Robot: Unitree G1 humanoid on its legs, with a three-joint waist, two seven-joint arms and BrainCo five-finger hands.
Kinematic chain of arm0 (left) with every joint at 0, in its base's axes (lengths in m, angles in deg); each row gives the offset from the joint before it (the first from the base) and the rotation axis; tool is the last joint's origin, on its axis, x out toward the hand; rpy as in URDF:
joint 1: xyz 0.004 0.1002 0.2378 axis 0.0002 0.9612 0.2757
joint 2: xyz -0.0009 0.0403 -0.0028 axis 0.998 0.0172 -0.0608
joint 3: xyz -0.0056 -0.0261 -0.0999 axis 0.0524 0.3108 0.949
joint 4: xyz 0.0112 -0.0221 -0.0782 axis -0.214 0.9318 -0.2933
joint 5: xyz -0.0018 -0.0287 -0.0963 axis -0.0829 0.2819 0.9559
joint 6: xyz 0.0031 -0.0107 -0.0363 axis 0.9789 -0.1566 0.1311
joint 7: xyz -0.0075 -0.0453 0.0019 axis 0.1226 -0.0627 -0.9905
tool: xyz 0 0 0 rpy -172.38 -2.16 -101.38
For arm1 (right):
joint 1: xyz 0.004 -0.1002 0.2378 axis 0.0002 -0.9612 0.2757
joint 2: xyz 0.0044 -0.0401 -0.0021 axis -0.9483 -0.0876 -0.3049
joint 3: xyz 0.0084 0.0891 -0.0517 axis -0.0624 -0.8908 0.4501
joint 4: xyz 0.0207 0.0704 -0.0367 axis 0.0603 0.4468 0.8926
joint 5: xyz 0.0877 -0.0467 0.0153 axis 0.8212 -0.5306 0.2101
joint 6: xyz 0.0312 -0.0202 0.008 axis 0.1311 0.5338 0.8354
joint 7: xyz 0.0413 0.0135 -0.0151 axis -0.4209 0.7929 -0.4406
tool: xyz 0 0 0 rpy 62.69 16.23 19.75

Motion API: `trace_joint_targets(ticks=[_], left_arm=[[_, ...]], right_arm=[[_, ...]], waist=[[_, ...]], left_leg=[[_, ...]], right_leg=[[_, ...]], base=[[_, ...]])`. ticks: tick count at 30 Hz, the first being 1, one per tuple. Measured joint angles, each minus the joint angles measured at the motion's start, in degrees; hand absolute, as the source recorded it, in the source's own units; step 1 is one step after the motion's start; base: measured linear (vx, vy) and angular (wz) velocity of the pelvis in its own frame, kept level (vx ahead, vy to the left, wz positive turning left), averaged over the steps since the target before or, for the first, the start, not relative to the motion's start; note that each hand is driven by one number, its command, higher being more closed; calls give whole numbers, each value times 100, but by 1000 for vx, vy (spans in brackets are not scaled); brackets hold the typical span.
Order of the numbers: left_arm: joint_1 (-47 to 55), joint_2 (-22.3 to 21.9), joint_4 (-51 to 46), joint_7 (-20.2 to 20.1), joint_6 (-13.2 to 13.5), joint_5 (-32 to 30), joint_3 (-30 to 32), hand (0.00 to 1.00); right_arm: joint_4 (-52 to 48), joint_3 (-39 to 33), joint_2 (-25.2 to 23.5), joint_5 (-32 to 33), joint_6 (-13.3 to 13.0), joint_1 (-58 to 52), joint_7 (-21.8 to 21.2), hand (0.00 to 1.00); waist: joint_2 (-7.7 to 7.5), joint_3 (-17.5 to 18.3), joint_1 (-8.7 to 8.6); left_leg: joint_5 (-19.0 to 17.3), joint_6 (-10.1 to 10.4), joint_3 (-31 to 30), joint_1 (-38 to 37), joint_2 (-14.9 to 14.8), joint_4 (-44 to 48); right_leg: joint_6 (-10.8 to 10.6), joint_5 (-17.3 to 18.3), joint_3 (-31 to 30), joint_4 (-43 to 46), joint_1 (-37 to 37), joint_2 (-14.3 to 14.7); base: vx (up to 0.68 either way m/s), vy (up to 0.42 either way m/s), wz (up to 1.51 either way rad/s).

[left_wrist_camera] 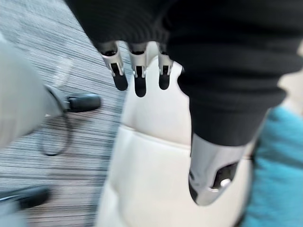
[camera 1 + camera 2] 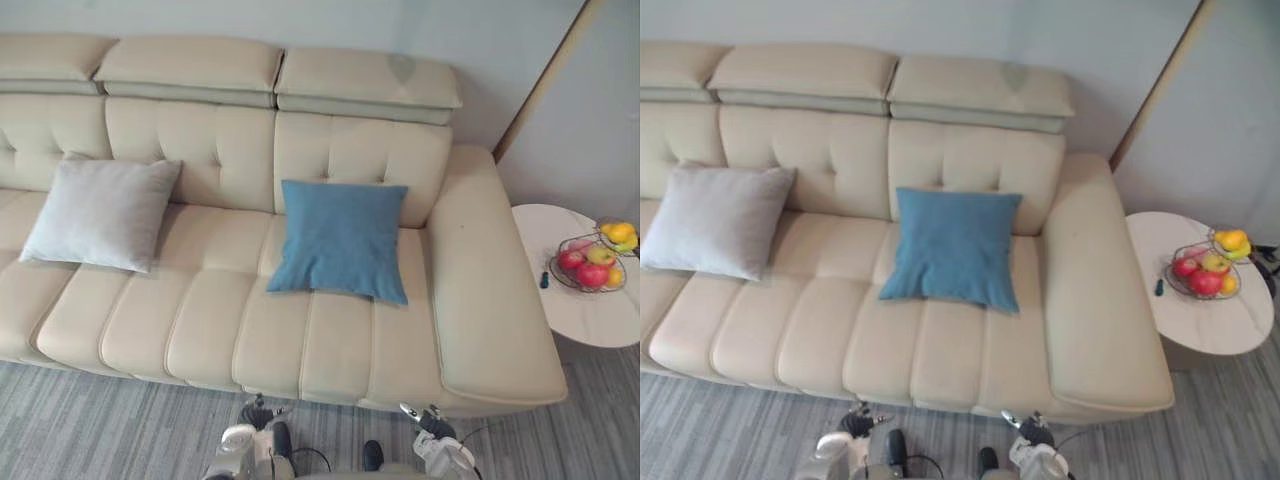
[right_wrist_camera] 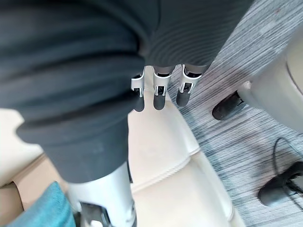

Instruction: Pick up cushions and gather them together orderly.

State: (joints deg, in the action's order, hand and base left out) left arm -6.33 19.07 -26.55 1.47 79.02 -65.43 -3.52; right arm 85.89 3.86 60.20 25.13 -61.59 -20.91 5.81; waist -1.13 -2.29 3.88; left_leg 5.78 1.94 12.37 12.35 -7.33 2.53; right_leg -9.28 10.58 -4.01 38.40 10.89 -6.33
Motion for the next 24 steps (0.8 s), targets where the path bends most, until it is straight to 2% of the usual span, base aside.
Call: trace_joint_targets(ticks=[1, 3, 4, 5, 6, 7, 8, 9, 10, 11, 12, 13, 15, 16, 17, 18, 19, 20, 21, 22, 24], left_arm=[[4, 1, -32, 22, -1, 1, 152, 0], [13, -8, -40, 39, -11, 1, 234, 0], [-1, -72, -35, 49, -18, 1, 226, 0], [27, -152, -12, 92, -17, 12, 214, 0], [61, -181, 55, 111, -23, 24, 186, 0], [99, -237, 121, 126, -24, 49, 87, 0], [105, -263, 129, 119, -34, 48, 50, 0], [125, -323, 118, 138, -10, 43, 79, 0], [113, -318, 108, 130, -11, 42, 98, 0], [46, -274, 74, 128, -18, 42, 124, 0], [25, -239, 76, 122, -25, 42, 122, 0], [20, -235, 76, 122, -25, 43, 121, 0], [5, -273, 86, 109, -23, 42, 115, 0], [4, -280, 93, 104, -28, 42, 115, 0], [7, -290, 129, 75, -59, 42, 113, 0], [11, -292, 142, 70, -78, 42, 113, 0], [65, -272, 157, 57, -130, 41, 104, 0], [111, -104, 143, 13, -159, 37, 108, 0], [142, -47, 144, 5, -170, 36, 108, 0], [185, 4, 183, -5, -193, 34, 106, 0], [189, -1, 308, -26, -196, -10, 40, 0]], right_arm=[[-3, -5, 4, 0, 3, 28, 5, 0], [-6, -6, 15, 0, 0, 153, 38, 0], [-9, -6, 60, -1, -14, 238, 52, 0], [-13, 3, 90, 5, -29, 272, 91, 0], [-13, 7, 89, 6, -45, 253, 108, 0], [-11, 16, 117, 13, -46, 181, 153, 0], [5, 35, 109, 12, -41, 96, 193, 0], [31, 77, 134, 13, -33, -34, 242, 0], [48, 77, 137, 14, -32, -44, 250, 0], [116, 95, 172, 16, -25, -31, 264, 0], [129, 160, 206, 16, -16, -40, 260, 0], [132, 203, 221, 16, -15, -42, 258, 0], [198, 278, 259, 4, 15, -24, 233, 0], [252, 278, 259, 1, 19, -7, 231, 0], [284, 279, 257, -2, 54, 4, 225, 0], [281, 276, 257, -2, 62, 13, 220, 0], [300, 247, 250, -6, 89, 22, 210, 0], [376, 211, 51, -23, 145, 2, 176, 0], [407, 194, -13, -43, 146, 1, 162, 0], [488, 131, -71, -60, 147, -3, 106, 0], [493, -82, -50, -204, 147, -25, 85, 0]], waist=[[-32, -1, 13], [-75, -18, 137], [6, -71, 213], [185, -130, 268], [270, -187, 256], [389, -247, 229], [430, -253, 221], [426, -265, 196], [383, -282, 197], [260, -375, 210], [162, -401, 181], [138, -401, 159], [115, -399, 101], [116, -399, 95], [139, -355, 74], [192, -320, 68], [115, -275, 25], [-134, -150, -41], [-213, -99, -49], [-252, -52, -58], [-178, 18, -88]], left_leg=[[0, 1, -95, 203, -9, 246], [1, 6, -111, 483, -64, 555], [53, 83, -202, 706, -195, 741], [164, 233, -279, 815, -357, 788], [265, 303, -378, 818, -454, 752], [536, 391, -539, 821, -599, 622], [742, 383, -531, 807, -653, 463], [531, 355, -443, 738, -636, 418], [452, 358, -442, 746, -606, 445], [232, 327, -432, 796, -542, 1004], [-174, 316, -533, 778, -393, 1743], [-346, 296, -551, 778, -367, 1955], [-1317, 338, -888, 718, -389, 3044], [-1445, 368, -929, 676, -404, 3163], [-1850, 432, -990, 510, -457, 3255], [-1914, 462, -965, 490, -475, 3175], [-2015, 475, -822, 387, -406, 2804], [-1778, 386, -726, 247, -133, 2272], [-1671, 353, -683, 146, -47, 2060], [-1490, 289, -655, -96, 99, 1671], [-1228, 247, -651, -325, 304, 1138]], right_leg=[[-98, 80, -34, 94, -254, -106], [51, 90, -4, -700, -671, -194], [77, 430, 148, -1355, -947, -86], [152, 579, 337, -1740, -1118, 92], [246, 640, 449, -1877, -1208, 209], [390, 727, 687, -1993, -1322, 411], [474, 774, 809, -1977, -1312, 465], [674, 885, 1116, -1984, -1301, 468], [748, 926, 1208, -1997, -1293, 424], [794, 942, 1368, -2000, -1275, 259], [783, 865, 1388, -1994, -1232, 124], [782, 833, 1384, -1991, -1206, 99], [709, 633, 1322, -2048, -1091, 74], [683, 601, 1309, -2057, -1077, 74], [581, 518, 1265, -2071, -1049, 71], [550, 497, 1259, -2069, -1031, 83], [447, 422, 1173, -2143, -984, 103], [440, 306, 986, -2446, -960, -33], [470, 247, 906, -2567, -1000, -67], [510, 80, 781, -2759, -1113, -72], [503, -54, 691, -2887, -1157, -103]], base=[[-97, -130, 38], [-174, -226, 14], [-271, -321, -8], [-291, -313, -1], [-414, -351, 21], [-370, -271, 41], [-519, -320, 49], [-294, -146, 31], [-333, -153, 12], [-215, -56, -13], [-262, -51, -18], [-226, 36, -19], [-186, 113, -14], [-104, 192, -12], [-41, 184, -5], [-44, 258, -1], [-70, 240, 7], [-78, 238, 5], [-62, 154, 0], [-60, 117, 1], [-103, 93, 16]])
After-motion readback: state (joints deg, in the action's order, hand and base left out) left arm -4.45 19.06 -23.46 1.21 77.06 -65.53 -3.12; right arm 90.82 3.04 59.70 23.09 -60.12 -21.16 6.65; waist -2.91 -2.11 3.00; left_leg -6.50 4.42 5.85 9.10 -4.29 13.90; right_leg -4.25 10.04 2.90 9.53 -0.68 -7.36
